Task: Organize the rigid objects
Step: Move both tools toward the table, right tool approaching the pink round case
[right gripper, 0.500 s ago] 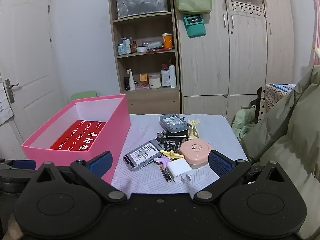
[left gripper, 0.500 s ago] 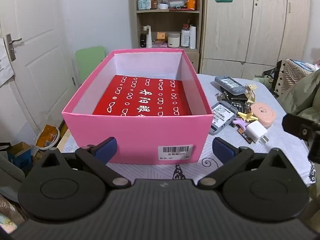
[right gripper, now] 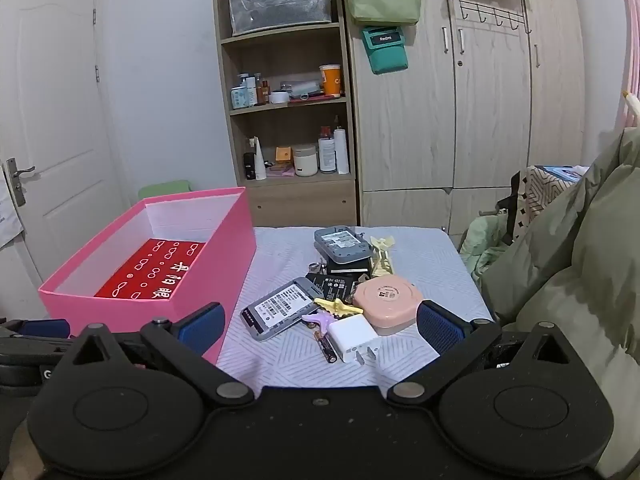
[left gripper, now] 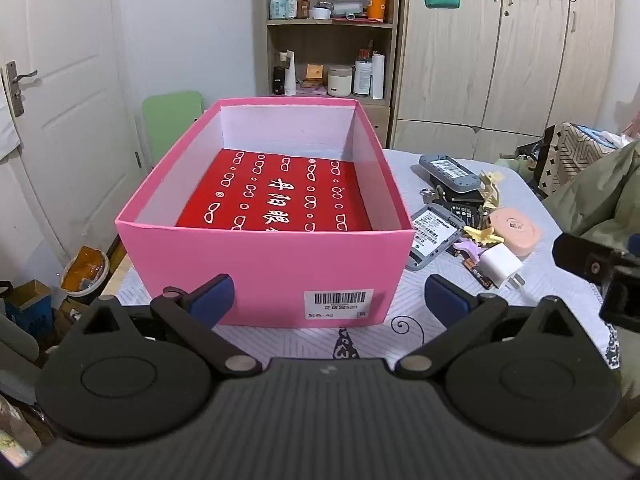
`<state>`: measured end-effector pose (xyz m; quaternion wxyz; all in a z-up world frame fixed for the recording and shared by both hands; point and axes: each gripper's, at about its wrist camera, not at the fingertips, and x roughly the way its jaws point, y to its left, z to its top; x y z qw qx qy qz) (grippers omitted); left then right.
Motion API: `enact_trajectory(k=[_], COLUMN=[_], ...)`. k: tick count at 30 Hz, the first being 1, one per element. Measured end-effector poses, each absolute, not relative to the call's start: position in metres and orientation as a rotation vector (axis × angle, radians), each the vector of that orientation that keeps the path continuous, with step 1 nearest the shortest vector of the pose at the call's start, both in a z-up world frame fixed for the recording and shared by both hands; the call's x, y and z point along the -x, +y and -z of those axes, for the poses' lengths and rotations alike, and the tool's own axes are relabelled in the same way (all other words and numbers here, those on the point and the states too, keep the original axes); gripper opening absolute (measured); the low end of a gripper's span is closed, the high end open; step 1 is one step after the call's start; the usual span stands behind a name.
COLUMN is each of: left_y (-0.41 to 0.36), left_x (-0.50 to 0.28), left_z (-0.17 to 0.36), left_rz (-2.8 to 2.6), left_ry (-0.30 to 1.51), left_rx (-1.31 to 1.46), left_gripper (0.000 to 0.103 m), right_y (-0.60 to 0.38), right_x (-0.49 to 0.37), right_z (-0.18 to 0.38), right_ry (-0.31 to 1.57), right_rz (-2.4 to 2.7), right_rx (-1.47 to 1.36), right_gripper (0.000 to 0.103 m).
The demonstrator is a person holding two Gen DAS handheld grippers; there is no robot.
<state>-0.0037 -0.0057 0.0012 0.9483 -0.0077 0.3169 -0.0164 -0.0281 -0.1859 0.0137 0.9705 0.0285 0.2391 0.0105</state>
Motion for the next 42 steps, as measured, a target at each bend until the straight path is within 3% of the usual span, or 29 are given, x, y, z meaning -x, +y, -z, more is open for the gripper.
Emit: enact_trajectory(k=[42], left_y=[-0.039], left_x=[0.011], left_z=[0.004], left_rz=[0.081], left_ry=[0.644], left_rx=[0.041], left_gripper=[0.103], right_y=[-0.228], right_x=[0.041], right_z=[-0.004], right_ry=[0.452], right_rz=[0.097], right_rx=[-0.043], right_gripper=[0.103])
